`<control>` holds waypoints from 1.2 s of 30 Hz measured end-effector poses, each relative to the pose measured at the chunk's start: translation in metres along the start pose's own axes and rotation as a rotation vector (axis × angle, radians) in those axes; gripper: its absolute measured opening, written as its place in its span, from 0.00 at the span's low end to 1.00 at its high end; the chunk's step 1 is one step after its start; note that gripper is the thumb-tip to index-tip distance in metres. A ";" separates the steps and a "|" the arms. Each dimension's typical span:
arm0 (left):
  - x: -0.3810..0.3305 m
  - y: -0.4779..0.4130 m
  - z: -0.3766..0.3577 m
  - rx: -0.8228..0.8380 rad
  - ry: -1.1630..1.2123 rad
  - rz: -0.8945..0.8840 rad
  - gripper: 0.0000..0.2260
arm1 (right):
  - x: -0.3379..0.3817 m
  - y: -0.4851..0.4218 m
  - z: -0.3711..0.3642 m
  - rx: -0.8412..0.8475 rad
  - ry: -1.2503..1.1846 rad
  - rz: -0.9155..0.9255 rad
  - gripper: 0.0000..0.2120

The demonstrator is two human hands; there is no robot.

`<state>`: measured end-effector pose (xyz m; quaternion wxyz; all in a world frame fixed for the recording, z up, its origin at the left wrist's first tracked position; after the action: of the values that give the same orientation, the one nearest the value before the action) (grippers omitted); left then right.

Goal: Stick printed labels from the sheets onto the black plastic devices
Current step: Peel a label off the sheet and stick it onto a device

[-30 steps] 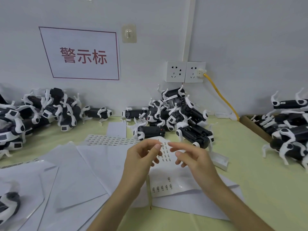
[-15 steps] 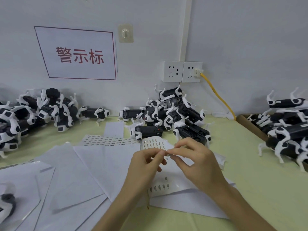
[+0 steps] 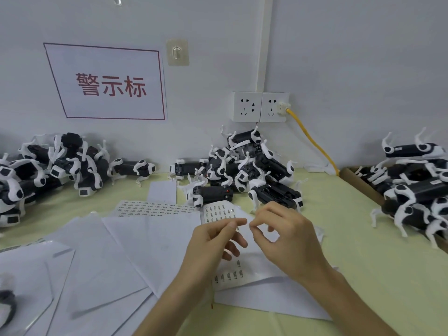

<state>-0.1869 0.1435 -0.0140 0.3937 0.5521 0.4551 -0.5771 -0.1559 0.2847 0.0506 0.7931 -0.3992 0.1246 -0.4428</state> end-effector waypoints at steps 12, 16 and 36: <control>0.003 0.001 0.013 -0.103 0.020 0.007 0.12 | -0.104 0.028 -0.013 0.053 -0.136 -0.764 0.46; 0.000 0.000 0.014 -0.093 0.031 -0.011 0.10 | -0.120 0.036 -0.022 0.034 -0.316 -0.832 0.43; 0.000 0.000 -0.009 0.216 0.078 0.065 0.27 | -0.043 0.002 -0.017 0.178 -1.349 -0.466 0.28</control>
<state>-0.1841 0.1520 -0.0143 0.3325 0.6277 0.3872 -0.5878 -0.1890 0.3108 0.0313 0.6116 -0.5359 -0.5176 -0.2661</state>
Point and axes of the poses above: each hand's wrist, its own y-axis away from the middle knuckle, its own z-axis out of the back of the hand, x = y × z, the point moved 10 cm from there along -y, towards the middle knuckle, and after that the axes turned 6 degrees about x, right-handed, at the moved point
